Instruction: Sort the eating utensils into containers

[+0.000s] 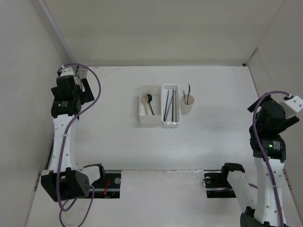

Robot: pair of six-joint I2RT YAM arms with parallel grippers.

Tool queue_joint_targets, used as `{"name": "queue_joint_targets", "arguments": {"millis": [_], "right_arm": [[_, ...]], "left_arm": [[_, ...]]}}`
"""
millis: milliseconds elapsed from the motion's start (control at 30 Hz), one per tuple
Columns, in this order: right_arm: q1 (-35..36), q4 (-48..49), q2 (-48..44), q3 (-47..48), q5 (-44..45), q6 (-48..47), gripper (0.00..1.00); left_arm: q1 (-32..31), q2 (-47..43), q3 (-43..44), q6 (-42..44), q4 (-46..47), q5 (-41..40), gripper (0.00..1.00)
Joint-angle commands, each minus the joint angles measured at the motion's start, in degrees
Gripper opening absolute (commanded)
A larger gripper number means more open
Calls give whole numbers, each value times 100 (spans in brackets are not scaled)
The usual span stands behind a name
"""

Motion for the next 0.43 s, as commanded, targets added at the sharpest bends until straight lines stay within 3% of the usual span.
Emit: {"name": "queue_joint_targets", "arguments": {"millis": [0,400], "right_arm": [[-7,-24,-161,163,-29,92,100],[107,-24,-346,111,-354,145,100]], "left_arm": [[15,-235,171,-75,-4,42,100],[15,-287,224,-75,-57,42,100]]}}
